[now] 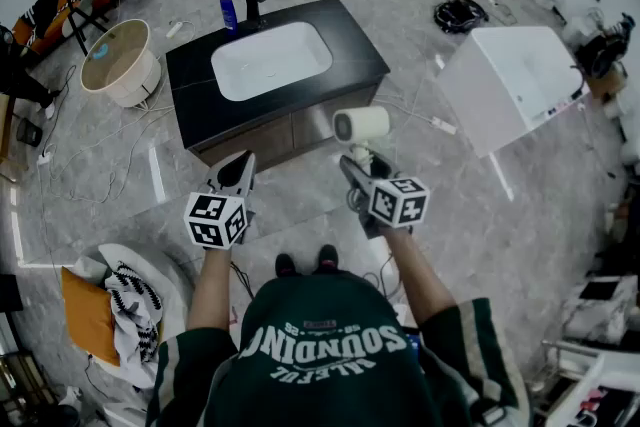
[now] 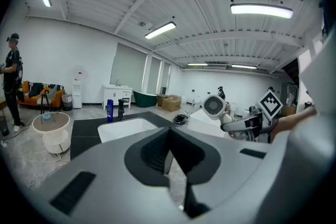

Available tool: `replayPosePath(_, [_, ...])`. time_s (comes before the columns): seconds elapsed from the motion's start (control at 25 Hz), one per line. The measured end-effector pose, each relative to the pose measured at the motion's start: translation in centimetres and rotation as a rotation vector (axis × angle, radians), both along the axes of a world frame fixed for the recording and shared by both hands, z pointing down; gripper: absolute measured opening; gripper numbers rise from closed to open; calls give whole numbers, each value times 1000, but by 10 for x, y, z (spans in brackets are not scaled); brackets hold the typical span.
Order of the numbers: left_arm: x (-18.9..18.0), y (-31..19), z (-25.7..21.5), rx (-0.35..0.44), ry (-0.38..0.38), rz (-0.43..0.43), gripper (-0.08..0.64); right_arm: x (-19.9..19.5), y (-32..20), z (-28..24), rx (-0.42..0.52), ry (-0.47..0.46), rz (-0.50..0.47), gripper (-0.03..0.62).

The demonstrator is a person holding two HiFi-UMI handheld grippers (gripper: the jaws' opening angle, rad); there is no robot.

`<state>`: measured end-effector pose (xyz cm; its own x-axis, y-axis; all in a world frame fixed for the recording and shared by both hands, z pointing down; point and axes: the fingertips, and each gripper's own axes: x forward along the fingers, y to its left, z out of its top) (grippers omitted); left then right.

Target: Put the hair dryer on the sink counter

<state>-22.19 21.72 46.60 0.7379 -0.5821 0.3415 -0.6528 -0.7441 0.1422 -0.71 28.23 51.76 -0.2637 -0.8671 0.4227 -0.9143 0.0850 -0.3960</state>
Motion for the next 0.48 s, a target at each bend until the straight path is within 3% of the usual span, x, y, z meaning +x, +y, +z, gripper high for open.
replayPosePath(0.48, [9, 4, 12, -30, -5, -4, 0, 10, 1, 9, -23, 5, -13, 236])
